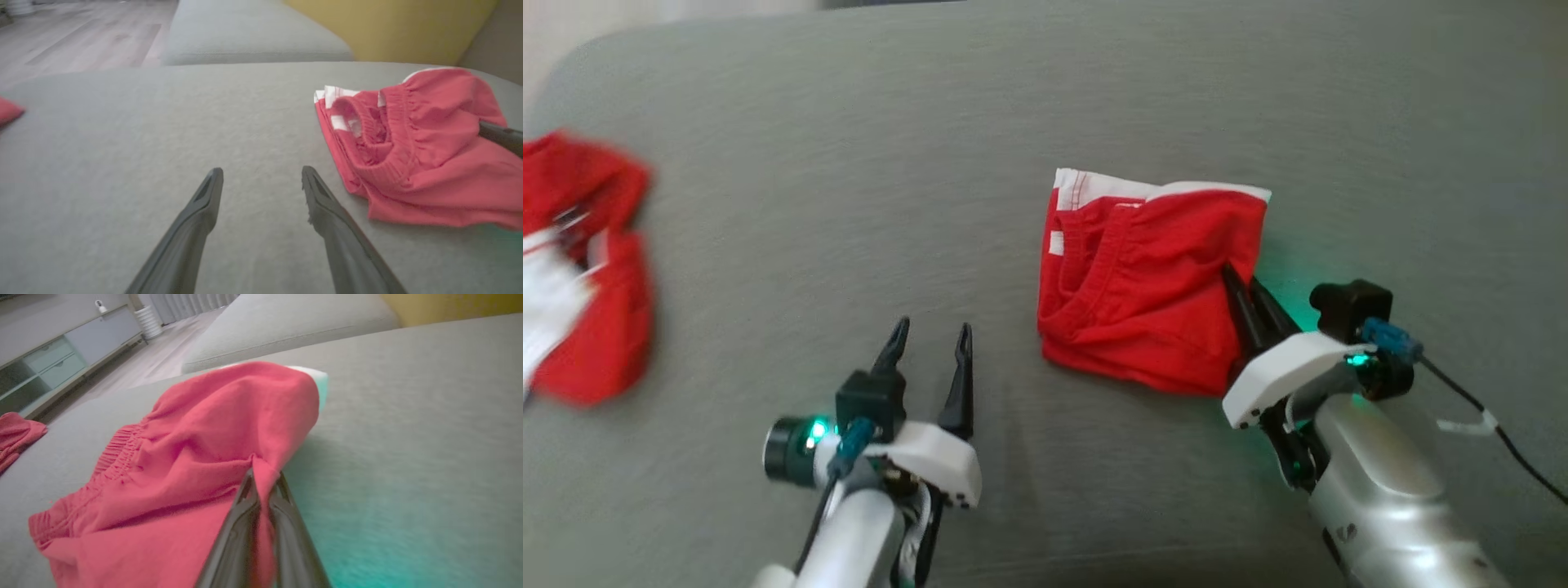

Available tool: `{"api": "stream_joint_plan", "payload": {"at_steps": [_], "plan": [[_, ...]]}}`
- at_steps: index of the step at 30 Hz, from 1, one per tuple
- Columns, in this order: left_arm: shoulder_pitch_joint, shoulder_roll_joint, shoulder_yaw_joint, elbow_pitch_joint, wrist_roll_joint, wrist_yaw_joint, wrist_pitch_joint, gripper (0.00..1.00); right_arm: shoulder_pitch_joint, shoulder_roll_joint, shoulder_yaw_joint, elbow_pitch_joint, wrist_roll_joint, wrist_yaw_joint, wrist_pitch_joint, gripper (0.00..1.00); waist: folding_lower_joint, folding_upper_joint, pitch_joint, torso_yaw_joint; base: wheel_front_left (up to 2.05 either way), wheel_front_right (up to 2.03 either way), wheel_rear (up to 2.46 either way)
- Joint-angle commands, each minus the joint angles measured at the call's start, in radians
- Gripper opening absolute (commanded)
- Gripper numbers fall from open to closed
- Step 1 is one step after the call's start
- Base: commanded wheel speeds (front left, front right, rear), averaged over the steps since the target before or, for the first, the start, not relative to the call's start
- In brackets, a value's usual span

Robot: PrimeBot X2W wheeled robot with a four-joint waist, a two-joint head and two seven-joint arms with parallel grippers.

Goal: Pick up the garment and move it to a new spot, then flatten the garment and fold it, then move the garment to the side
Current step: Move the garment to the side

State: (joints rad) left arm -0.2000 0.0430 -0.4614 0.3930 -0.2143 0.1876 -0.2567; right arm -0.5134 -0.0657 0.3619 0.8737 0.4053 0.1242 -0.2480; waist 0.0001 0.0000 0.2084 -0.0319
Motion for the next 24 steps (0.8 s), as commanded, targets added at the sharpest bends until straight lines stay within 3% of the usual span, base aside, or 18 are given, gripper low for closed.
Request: {"api": "stream_joint_plan", "payload": {"at_steps": [1, 5, 12, 18, 24], "plan": [[-0.042, 0.007, 0.034, -0.023, 0.01, -0.005, -0.005, 1.0, 0.011, 0.008, 0.013, -0.03, 0.01, 0.007, -0.013, 0.0, -0.0001, 0.0, -0.008, -0.159, 0.0, 0.0, 0.0], [-0.06, 0.007, 0.048, -0.011, 0.021, -0.017, -0.005, 1.0, 0.03, 0.01, 0.021, -0.057, 0.015, 0.007, -0.014, 0.0, -0.0001, 0.0, -0.001, -0.29, 0.0, 0.0, 0.0], [-0.071, 0.007, 0.055, -0.005, 0.032, -0.036, -0.005, 1.0, 0.052, 0.011, 0.042, -0.107, 0.015, 0.007, -0.014, 0.0, -0.0001, 0.0, 0.011, -0.424, 0.0, 0.0, 0.0], [-0.086, 0.007, 0.056, -0.004, 0.042, -0.04, -0.005, 1.0, 0.005, -0.025, 0.05, -0.121, -0.014, 0.007, -0.014, 0.0, -0.0001, 0.0, 0.044, -0.443, 0.0, 0.0, 0.0], [-0.1, 0.007, 0.049, -0.003, 0.046, -0.045, -0.005, 1.0, -0.139, -0.139, -0.006, -0.054, -0.068, 0.007, -0.01, 0.0, -0.0001, 0.0, 0.089, -0.376, 0.0, 0.0, 0.0]]}}
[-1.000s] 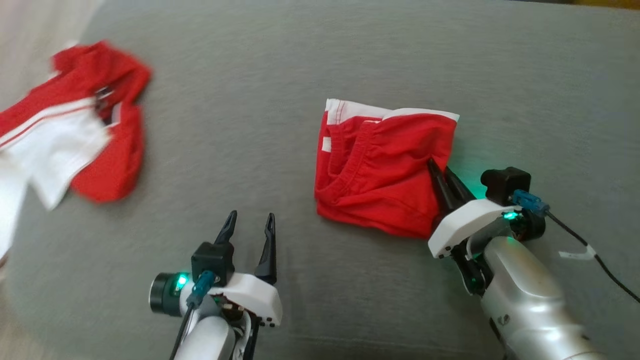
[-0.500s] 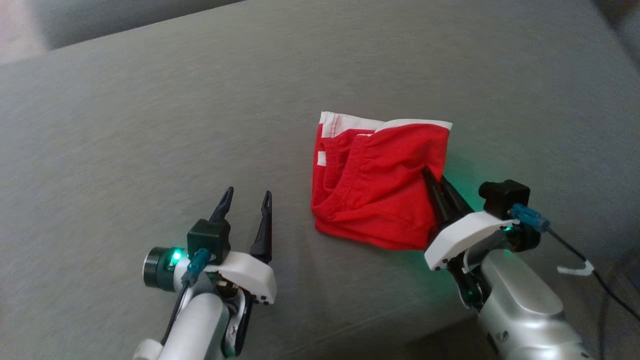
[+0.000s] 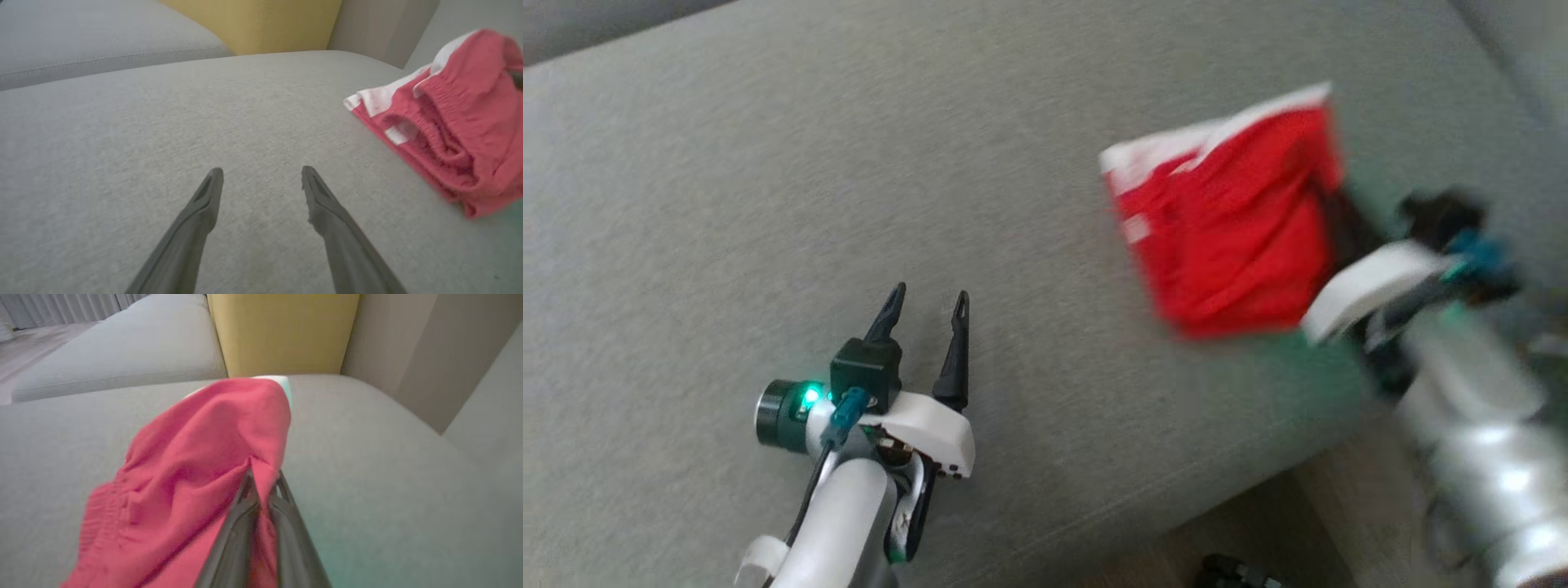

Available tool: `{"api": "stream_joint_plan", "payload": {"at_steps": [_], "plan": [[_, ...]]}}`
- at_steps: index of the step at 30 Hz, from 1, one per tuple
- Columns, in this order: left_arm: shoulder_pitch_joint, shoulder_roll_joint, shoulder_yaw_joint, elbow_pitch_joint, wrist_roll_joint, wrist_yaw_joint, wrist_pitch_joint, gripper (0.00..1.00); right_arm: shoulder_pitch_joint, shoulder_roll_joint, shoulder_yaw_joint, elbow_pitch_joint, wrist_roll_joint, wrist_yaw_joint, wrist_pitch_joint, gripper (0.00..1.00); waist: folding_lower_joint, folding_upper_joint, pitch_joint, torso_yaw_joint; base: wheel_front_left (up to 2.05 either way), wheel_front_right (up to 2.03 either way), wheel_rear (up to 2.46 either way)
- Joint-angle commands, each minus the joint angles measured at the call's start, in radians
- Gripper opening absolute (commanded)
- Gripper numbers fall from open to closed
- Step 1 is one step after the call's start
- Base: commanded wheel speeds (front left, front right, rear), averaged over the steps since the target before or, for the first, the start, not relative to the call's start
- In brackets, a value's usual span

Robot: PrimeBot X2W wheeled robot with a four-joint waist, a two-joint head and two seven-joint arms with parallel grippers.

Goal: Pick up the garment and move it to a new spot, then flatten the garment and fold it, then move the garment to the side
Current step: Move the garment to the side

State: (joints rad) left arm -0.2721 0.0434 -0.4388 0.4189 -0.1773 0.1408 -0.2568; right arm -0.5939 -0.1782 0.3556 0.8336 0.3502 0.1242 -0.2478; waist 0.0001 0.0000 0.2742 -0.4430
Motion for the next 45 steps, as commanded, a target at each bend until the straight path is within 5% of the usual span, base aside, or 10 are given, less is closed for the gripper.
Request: {"api": "stream_joint_plan", "payload": {"at_steps": [1, 10, 18, 19, 20, 21, 22, 30, 38, 45], "plan": [[-0.03, 0.007, 0.025, -0.03, 0.011, 0.0, -0.005, 1.0, -0.084, -0.048, -0.01, 0.005, -0.023, 0.007, -0.007, 0.0, -0.0001, 0.0, 0.03, 0.051, 0.0, 0.0, 0.0], [-0.04, 0.007, -0.009, -0.054, 0.015, -0.003, -0.005, 1.0, -0.268, -0.254, -0.12, 0.227, -0.101, 0.007, 0.014, 0.0, -0.0001, 0.0, 0.081, 0.179, 0.0, 0.0, 0.0], [-0.043, 0.007, -0.016, -0.063, 0.01, 0.007, -0.005, 1.0, -0.369, -0.346, -0.195, 0.332, -0.175, 0.007, -0.006, 0.0, -0.0001, 0.0, 0.097, 0.213, 0.0, 0.0, 0.0], [-0.043, 0.007, -0.015, -0.062, 0.01, 0.008, -0.005, 1.0, -0.375, -0.35, -0.206, 0.335, -0.181, 0.007, -0.008, 0.47, -0.0001, 0.0, 0.097, 0.213, 0.0, 0.0, 0.0], [-0.043, 0.007, -0.015, -0.062, 0.01, 0.008, -0.005, 1.0, -0.375, -0.35, -0.206, 0.335, -0.181, 0.007, -0.008, 0.47, -0.0001, 0.0, 0.097, 0.213, 0.0, 0.0, 0.0], [-0.043, 0.007, -0.013, -0.062, 0.01, 0.008, -0.005, 1.0, -0.38, -0.356, -0.215, 0.334, -0.191, 0.007, -0.01, 0.94, -0.0001, 0.0, 0.097, 0.212, 0.0, 0.0, 0.0], [-0.042, 0.007, -0.011, -0.061, 0.01, 0.009, -0.005, 1.0, -0.384, -0.362, -0.225, 0.327, -0.208, 0.007, -0.012, 1.0, -0.0001, 0.0, 0.097, 0.211, 0.0, 0.0, 0.0], [-0.043, 0.007, 0.003, -0.061, 0.007, 0.015, -0.005, 1.0, -0.338, -0.333, -0.378, 0.131, -0.321, 0.007, -0.014, 1.0, -0.0001, 0.0, 0.087, 0.21, 0.0, 0.0, 0.0], [-0.022, 0.007, 0.041, -0.076, 0.003, 0.05, -0.005, 1.0, -0.207, -0.138, -0.418, -0.15, -0.322, 0.007, -0.014, 1.0, -0.0001, 0.0, 0.037, 0.245, 0.0, 0.0, 0.0], [0.009, 0.007, 0.099, -0.091, -0.009, 0.082, -0.005, 1.0, -0.042, -0.011, -0.358, -0.26, -0.245, 0.007, -0.014, 1.0, -0.0001, 0.0, -0.022, 0.313, 0.0, 0.0, 0.0]]}}
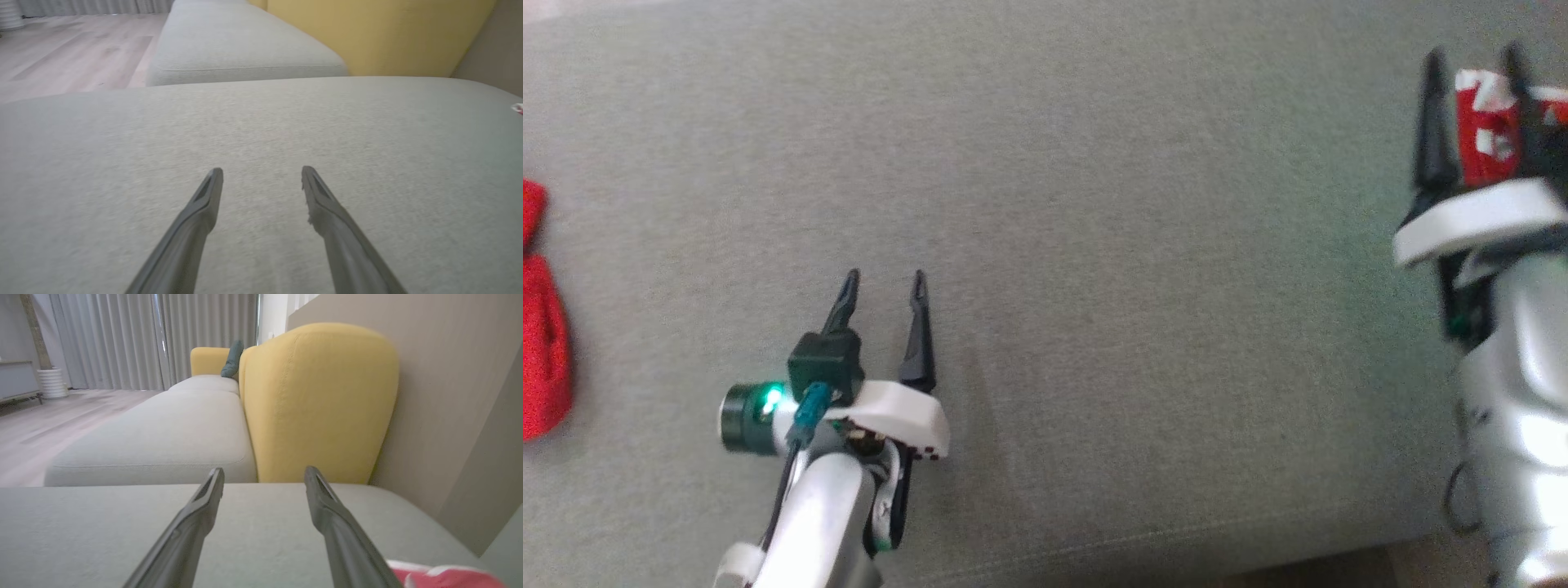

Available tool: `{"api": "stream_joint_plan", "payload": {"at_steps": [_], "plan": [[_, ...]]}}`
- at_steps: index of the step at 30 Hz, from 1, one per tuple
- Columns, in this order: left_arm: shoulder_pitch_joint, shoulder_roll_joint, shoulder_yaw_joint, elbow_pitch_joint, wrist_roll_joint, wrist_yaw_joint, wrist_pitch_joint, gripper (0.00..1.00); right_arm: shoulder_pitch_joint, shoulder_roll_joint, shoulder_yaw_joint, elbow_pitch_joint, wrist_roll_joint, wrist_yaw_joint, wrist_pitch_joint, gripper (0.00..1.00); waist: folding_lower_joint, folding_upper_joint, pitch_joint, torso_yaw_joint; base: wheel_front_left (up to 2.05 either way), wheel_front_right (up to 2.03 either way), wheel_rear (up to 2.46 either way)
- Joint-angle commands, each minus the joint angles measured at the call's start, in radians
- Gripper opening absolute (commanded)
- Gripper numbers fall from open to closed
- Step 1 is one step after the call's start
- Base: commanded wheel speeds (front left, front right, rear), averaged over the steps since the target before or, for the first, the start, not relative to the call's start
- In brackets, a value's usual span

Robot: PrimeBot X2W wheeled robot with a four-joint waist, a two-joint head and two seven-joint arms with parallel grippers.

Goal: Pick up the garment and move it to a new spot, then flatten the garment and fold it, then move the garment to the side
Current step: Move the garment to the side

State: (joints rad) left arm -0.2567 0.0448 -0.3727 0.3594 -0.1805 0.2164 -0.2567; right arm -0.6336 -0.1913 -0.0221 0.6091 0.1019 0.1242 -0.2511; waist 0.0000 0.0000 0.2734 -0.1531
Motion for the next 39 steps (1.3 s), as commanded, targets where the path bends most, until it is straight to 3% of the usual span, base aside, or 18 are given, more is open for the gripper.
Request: {"api": "stream_joint_plan", "payload": {"at_steps": [1, 6, 12, 26, 39], "plan": [[-0.001, 0.005, 0.044, -0.034, -0.008, 0.01, -0.005, 1.0, 0.022, 0.019, 0.03, -0.041, 0.01, 0.007, -0.011, 1.0, 0.0, 0.0, -0.029, 0.032, 0.0, 0.0, 0.0], [0.028, 0.005, 0.082, -0.034, 0.004, 0.016, -0.005, 1.0, 0.133, 0.093, 0.048, -0.071, 0.044, 0.007, -0.011, 1.0, 0.0, 0.0, -0.07, 0.079, 0.0, 0.0, 0.0], [0.057, 0.005, 0.118, -0.037, 0.016, 0.02, -0.005, 1.0, 0.242, 0.128, 0.053, -0.087, 0.031, 0.007, -0.011, 1.0, 0.0, 0.0, -0.113, 0.122, 0.0, 0.0, 0.0], [0.177, 0.005, 0.188, -0.047, 0.023, 0.018, -0.005, 1.0, 0.373, 0.141, 0.066, -0.096, 0.078, 0.007, -0.011, 1.0, 0.0, 0.0, -0.24, 0.136, 0.0, 0.0, 0.0], [0.194, 0.005, 0.203, -0.057, 0.022, 0.011, -0.005, 1.0, 0.396, 0.141, 0.101, -0.09, 0.096, 0.007, -0.011, 1.0, 0.0, 0.0, -0.242, 0.143, 0.0, 0.0, 0.0]]}}
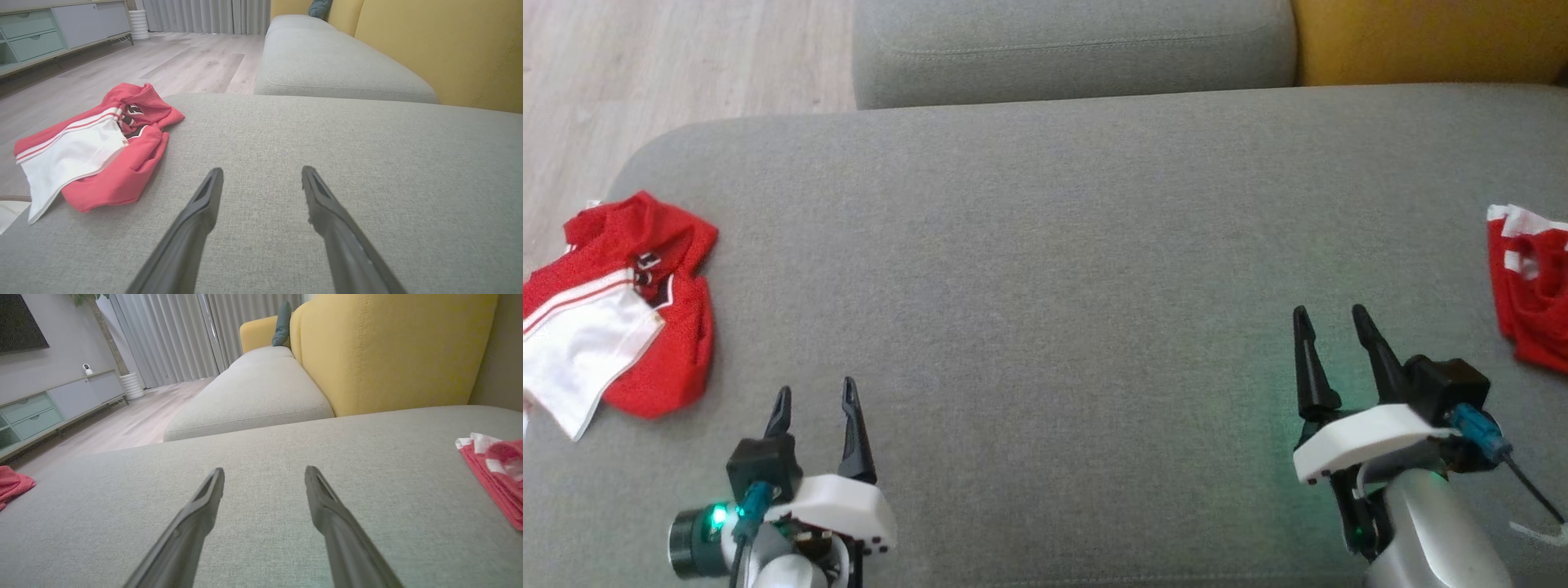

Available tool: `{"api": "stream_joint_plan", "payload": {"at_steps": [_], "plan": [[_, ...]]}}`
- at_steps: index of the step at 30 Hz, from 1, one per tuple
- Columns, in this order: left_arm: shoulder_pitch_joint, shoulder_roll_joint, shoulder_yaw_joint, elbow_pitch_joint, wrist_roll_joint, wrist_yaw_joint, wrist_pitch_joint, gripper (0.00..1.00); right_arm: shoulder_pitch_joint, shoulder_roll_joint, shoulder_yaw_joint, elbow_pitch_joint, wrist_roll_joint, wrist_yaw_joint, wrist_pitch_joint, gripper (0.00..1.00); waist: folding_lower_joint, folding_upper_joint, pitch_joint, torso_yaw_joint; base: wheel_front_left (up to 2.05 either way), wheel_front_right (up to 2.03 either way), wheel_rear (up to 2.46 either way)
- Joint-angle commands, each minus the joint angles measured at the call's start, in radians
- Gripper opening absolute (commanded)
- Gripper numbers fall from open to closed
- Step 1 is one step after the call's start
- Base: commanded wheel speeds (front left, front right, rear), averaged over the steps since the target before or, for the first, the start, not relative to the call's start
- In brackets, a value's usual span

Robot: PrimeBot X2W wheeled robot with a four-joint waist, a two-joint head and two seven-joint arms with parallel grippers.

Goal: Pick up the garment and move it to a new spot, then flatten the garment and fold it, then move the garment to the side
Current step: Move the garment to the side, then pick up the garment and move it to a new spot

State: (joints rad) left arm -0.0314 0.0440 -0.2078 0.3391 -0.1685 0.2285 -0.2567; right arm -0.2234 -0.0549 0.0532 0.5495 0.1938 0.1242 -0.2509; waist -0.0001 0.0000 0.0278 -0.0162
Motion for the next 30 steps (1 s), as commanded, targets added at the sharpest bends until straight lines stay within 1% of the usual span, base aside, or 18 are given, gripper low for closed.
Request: {"api": "stream_joint_plan", "payload": {"at_steps": [1, 5, 8, 15, 18, 23, 25, 26, 27, 30], "plan": [[-0.034, 0.006, 0.037, -0.039, 0.009, 0.0, -0.005, 1.0, -0.015, 0.005, 0.028, -0.032, 0.003, 0.007, -0.011, 1.0, 0.0001, 0.0, 0.005, 0.011, 0.0, 0.0, 0.0], [-0.047, 0.006, 0.027, -0.045, 0.002, -0.003, -0.005, 1.0, -0.014, 0.005, 0.04, -0.037, 0.003, 0.007, -0.011, 1.0, 0.0001, 0.0, 0.011, 0.057, 0.0, 0.0, 0.0], [-0.056, 0.006, 0.016, -0.052, 0.0, -0.005, -0.005, 1.0, -0.013, 0.005, 0.051, -0.039, 0.006, 0.007, -0.011, 1.0, 0.0001, 0.0, 0.015, 0.11, 0.0, 0.0, 0.0], [-0.072, 0.006, -0.001, -0.085, -0.009, -0.006, -0.005, 1.0, -0.015, 0.005, 0.071, -0.036, 0.025, 0.007, -0.011, 1.0, 0.0001, 0.0, 0.03, 0.273, 0.0, 0.0, 0.0], [-0.074, 0.006, 0.004, -0.093, -0.009, -0.005, -0.005, 1.0, -0.017, 0.005, 0.075, -0.034, 0.03, 0.007, -0.011, 1.0, 0.0001, 0.0, 0.036, 0.346, 0.0, 0.0, 0.0], [-0.061, 0.006, 0.027, -0.091, -0.013, 0.002, -0.005, 1.0, -0.025, 0.005, 0.091, -0.032, 0.031, 0.007, -0.011, 1.0, 0.0001, 0.0, 0.048, 0.444, 0.0, 0.0, 0.0], [-0.052, 0.006, 0.04, -0.088, -0.016, 0.005, -0.005, 1.0, -0.026, 0.005, 0.099, -0.032, 0.031, 0.007, -0.011, 1.0, 0.0001, 0.0, 0.052, 0.476, 0.0, 0.0, 0.0], [-0.052, 0.006, 0.04, -0.088, -0.016, 0.005, -0.005, 1.0, -0.026, 0.005, 0.099, -0.032, 0.031, 0.007, -0.011, 1.0, 0.0001, 0.0, 0.052, 0.476, 0.0, 0.0, 0.0], [-0.043, 0.006, 0.048, -0.087, -0.018, 0.006, -0.005, 1.0, -0.026, 0.005, 0.101, -0.03, 0.027, 0.007, -0.011, 1.0, 0.0001, 0.0, 0.055, 0.51, 0.0, 0.0, 0.0], [-0.032, 0.006, 0.061, -0.083, -0.024, 0.009, -0.005, 1.0, -0.023, 0.005, 0.106, -0.025, 0.024, 0.007, -0.011, 1.0, 0.0001, 0.0, 0.056, 0.554, 0.0, 0.0, 0.0]]}}
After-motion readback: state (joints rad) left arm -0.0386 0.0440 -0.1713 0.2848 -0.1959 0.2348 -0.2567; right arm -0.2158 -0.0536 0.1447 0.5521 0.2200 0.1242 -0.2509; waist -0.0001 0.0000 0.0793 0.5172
